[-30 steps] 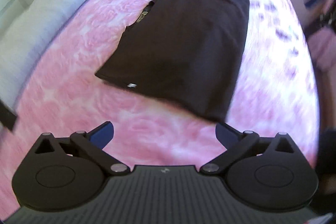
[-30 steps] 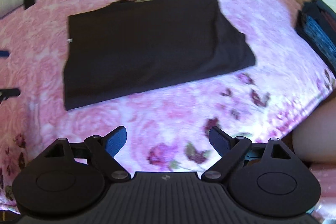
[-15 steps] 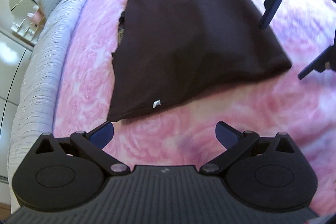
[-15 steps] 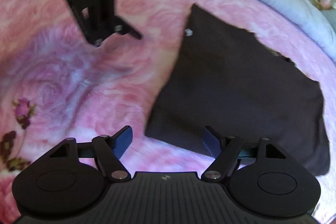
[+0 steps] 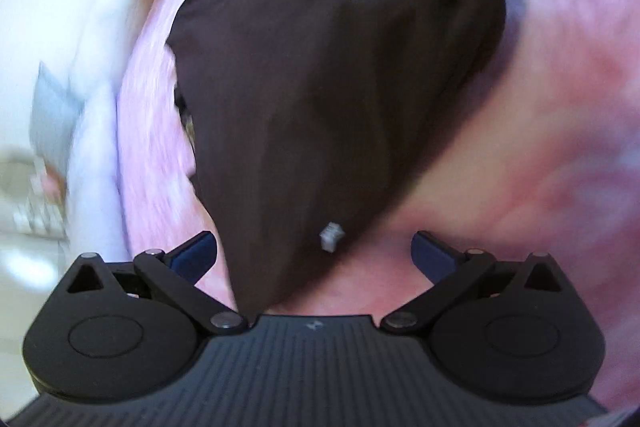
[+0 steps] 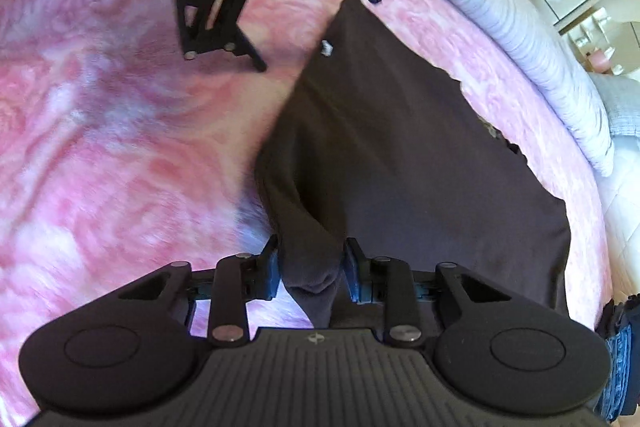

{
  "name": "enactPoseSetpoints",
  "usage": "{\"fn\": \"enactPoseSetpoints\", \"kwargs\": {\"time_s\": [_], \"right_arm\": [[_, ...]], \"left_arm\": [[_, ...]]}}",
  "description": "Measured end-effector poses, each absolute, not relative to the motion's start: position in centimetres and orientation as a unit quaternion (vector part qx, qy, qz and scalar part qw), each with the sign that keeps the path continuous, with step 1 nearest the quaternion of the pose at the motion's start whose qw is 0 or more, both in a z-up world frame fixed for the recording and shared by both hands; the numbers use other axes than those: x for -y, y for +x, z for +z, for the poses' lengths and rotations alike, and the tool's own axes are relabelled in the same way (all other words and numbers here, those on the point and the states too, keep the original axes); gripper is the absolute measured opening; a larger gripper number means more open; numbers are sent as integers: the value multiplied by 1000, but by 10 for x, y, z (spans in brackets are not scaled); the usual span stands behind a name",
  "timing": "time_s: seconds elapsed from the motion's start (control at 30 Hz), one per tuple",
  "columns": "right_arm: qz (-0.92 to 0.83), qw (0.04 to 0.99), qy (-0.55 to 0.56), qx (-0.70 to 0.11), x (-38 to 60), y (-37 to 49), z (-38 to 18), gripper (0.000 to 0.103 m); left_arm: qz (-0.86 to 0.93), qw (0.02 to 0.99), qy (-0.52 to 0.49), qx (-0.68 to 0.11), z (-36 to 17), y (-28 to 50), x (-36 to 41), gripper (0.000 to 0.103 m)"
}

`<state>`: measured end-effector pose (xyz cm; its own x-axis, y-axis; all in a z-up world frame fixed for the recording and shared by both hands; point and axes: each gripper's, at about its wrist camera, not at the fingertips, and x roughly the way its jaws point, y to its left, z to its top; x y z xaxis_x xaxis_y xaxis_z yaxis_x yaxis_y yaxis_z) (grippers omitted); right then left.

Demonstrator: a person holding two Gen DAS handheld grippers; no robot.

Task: Fold clothes

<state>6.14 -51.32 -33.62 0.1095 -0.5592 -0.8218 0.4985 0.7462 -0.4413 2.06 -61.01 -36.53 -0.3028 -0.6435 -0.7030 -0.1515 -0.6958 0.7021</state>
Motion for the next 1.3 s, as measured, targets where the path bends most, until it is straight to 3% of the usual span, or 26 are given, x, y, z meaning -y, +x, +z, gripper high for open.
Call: {"fn": "enactPoseSetpoints", "kwargs": {"time_s": [0.17, 0.23, 0.33, 0.4, 0.47, 0.73, 1.07, 1.3], "right_arm": [[-375, 759, 15, -532, 520, 47, -317, 17], [-384, 764, 33, -517, 525, 42, -307, 16], [-395, 770, 43, -500, 530, 37, -290, 16], [-398, 770, 45, -496, 532, 36, -283, 15], [-400, 769, 45, -496, 533, 35, -278, 15], [-349, 784, 50, -510, 513, 32, -268, 11], [-235, 836, 113, -483, 447, 38, -213, 12], [-295, 843, 171, -416, 475, -10, -158, 12]], "left_arm": [[-725, 114, 546, 404, -369, 15, 634, 103], [-722, 111, 544, 413, -369, 12, 646, 97], [-717, 116, 546, 418, -369, 5, 665, 70], [-716, 114, 557, 405, -369, 0, 674, 30], [-718, 106, 566, 392, -368, -2, 676, 12], [-733, 110, 560, 370, -334, 17, 647, 7], [-718, 57, 612, 327, -266, 61, 576, 7], [-714, 85, 614, 324, -203, -5, 635, 9]]}}
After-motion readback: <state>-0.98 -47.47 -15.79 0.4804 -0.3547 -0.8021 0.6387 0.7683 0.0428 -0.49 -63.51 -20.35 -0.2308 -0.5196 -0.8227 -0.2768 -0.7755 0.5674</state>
